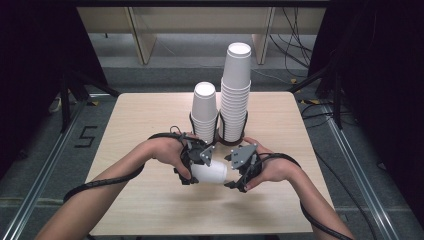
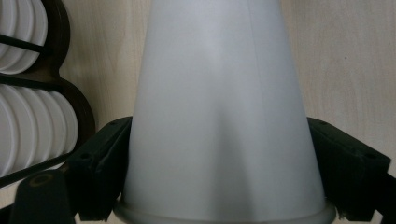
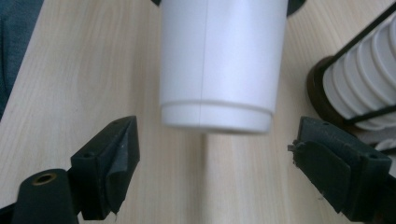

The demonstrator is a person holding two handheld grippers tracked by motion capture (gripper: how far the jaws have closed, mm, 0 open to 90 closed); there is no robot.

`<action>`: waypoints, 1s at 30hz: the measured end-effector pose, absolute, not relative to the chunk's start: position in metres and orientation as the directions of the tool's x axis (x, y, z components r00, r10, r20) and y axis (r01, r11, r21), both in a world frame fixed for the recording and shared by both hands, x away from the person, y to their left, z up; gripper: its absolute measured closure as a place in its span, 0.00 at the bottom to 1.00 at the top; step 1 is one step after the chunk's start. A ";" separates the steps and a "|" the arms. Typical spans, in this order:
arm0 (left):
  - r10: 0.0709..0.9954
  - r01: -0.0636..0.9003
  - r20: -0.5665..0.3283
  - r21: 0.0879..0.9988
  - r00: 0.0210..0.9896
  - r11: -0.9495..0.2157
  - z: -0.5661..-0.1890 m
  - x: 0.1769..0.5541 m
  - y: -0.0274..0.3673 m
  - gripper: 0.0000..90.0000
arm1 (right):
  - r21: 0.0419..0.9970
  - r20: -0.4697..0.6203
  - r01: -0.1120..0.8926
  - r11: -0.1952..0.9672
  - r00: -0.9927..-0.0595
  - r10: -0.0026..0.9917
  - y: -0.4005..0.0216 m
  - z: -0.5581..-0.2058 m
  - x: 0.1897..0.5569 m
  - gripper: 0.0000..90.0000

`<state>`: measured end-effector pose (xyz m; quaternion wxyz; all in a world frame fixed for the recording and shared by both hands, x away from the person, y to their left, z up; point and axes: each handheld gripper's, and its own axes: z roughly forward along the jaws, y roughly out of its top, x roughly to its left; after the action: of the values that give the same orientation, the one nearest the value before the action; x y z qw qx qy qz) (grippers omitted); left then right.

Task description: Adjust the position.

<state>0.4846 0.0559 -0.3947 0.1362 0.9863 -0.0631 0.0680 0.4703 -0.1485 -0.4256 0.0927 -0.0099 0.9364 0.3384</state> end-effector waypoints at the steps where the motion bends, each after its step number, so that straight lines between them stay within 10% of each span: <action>1: -0.105 -0.141 0.148 0.261 0.983 -0.955 -0.395 0.484 0.055 0.16 | 0.635 -0.180 -0.082 0.769 -0.983 0.044 -0.146 -0.425 0.470 0.17; 30: -0.121 -0.157 0.144 0.275 0.982 -0.949 -0.394 0.483 0.051 0.16 | 0.625 -0.150 -0.075 0.777 -0.988 0.025 -0.114 -0.436 0.471 0.19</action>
<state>0.4832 0.0509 -0.3944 0.1439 0.9851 -0.0705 0.0627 0.4711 -0.1135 -0.4360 0.0751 -0.0135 0.9396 0.3336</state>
